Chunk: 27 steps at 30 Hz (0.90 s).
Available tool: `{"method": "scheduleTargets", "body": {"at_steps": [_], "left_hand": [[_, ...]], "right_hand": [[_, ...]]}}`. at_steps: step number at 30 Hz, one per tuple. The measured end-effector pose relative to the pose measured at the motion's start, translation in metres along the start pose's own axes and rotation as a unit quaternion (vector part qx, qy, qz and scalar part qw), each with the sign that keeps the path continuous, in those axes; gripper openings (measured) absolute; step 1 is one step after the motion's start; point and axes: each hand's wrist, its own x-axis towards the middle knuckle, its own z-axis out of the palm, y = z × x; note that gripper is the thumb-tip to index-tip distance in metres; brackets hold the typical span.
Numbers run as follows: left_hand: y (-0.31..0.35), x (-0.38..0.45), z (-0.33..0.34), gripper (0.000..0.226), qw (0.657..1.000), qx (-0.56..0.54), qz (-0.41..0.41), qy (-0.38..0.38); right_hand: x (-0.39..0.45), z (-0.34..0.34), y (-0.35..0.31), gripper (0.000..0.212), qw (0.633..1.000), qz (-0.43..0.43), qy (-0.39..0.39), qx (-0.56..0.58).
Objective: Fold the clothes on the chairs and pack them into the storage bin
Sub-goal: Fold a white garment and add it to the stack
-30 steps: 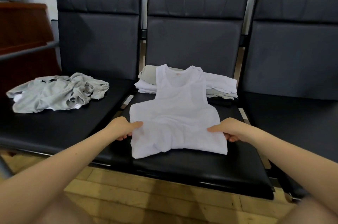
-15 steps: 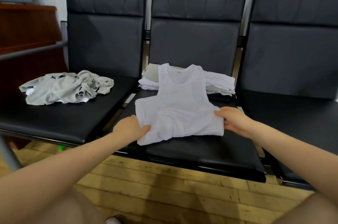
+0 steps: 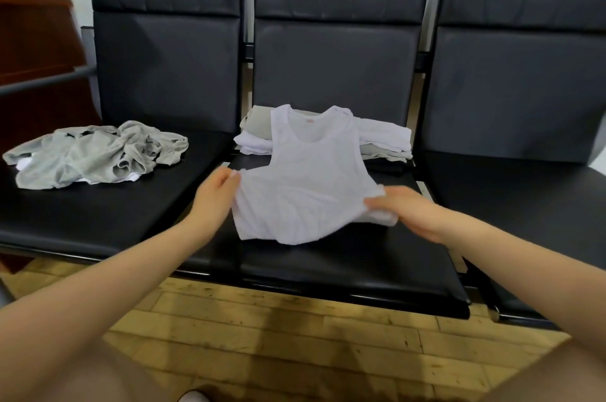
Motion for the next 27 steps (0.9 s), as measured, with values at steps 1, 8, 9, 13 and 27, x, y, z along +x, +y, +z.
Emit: {"method": "scheduleTargets", "body": {"at_steps": [1,8,9,13,27], "left_hand": [[0.006,0.007,-0.001,0.02,0.997,-0.074,-0.028,0.017],[0.009,0.068,-0.009,0.03,0.897,-0.347,-0.258,0.093],[0.008,0.071,-0.005,0.031,0.896,-0.345,-0.267,0.083],[0.002,0.055,0.016,0.034,0.939,-0.218,-0.267,-0.011],[-0.01,-0.008,-0.016,0.026,0.984,0.007,-0.043,-0.174]], "right_hand": [[0.003,-0.003,-0.005,0.033,0.996,-0.02,0.045,0.076],[0.02,-0.036,-0.029,0.028,0.902,0.052,0.1,0.417],[0.025,-0.038,-0.027,0.029,0.901,0.076,0.108,0.413],[0.038,-0.028,-0.004,0.037,0.941,0.165,0.131,0.265],[-0.003,-0.024,0.01,0.029,0.985,0.101,0.021,0.137]]}}
